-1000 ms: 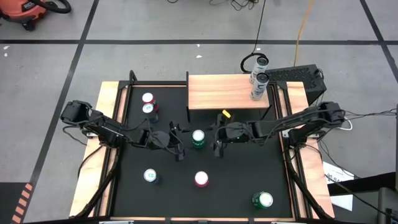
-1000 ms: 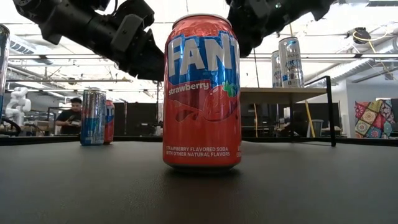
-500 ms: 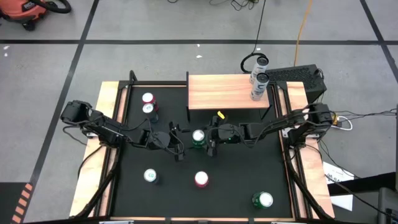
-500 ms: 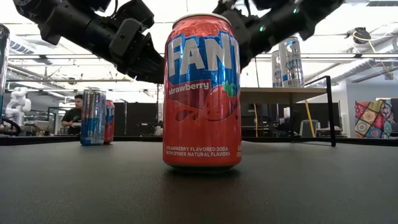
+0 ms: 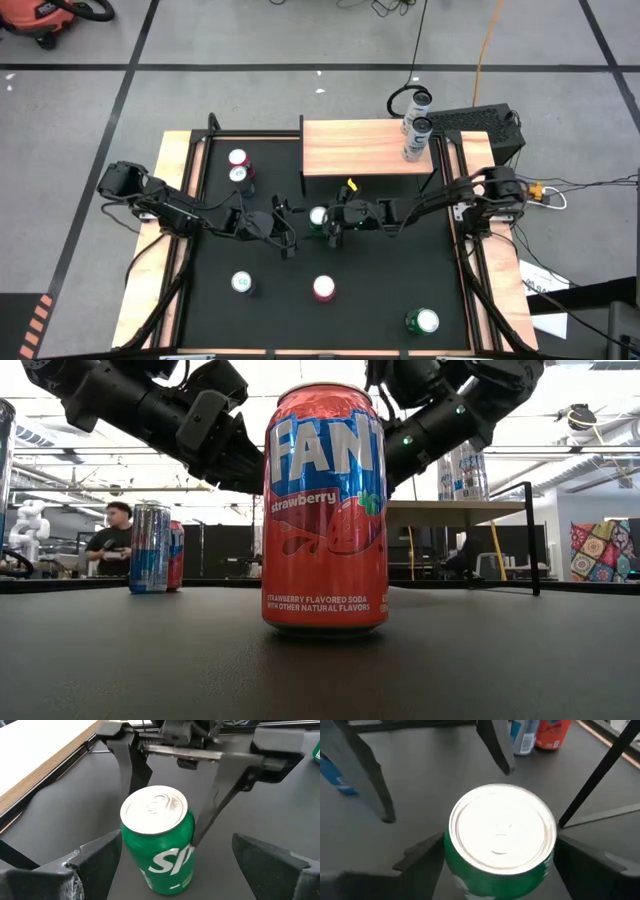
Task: Place canned beverage on shelf
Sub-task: Put the top green soda can on the shelf
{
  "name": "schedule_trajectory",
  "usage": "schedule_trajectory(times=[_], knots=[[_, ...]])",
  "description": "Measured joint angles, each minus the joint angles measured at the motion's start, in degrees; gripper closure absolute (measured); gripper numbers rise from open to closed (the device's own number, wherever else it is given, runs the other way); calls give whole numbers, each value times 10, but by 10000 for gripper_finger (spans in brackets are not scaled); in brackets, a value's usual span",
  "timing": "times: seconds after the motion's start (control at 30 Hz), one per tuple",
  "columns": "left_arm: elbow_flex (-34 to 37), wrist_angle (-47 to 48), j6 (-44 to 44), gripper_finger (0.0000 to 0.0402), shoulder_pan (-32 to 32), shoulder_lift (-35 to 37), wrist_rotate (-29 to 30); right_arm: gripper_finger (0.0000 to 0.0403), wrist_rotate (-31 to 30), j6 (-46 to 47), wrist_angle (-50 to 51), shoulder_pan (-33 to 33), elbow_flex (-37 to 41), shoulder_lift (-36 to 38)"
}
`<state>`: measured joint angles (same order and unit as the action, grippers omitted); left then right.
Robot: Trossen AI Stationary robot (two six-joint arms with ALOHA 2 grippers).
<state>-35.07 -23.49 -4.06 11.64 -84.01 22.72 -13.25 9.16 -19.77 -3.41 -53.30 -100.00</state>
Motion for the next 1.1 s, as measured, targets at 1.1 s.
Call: schedule_trajectory(times=[1.1], knots=[[-31,-166,36,6,-58,-5,-193,118,137,-117,151,5,-27,249]])
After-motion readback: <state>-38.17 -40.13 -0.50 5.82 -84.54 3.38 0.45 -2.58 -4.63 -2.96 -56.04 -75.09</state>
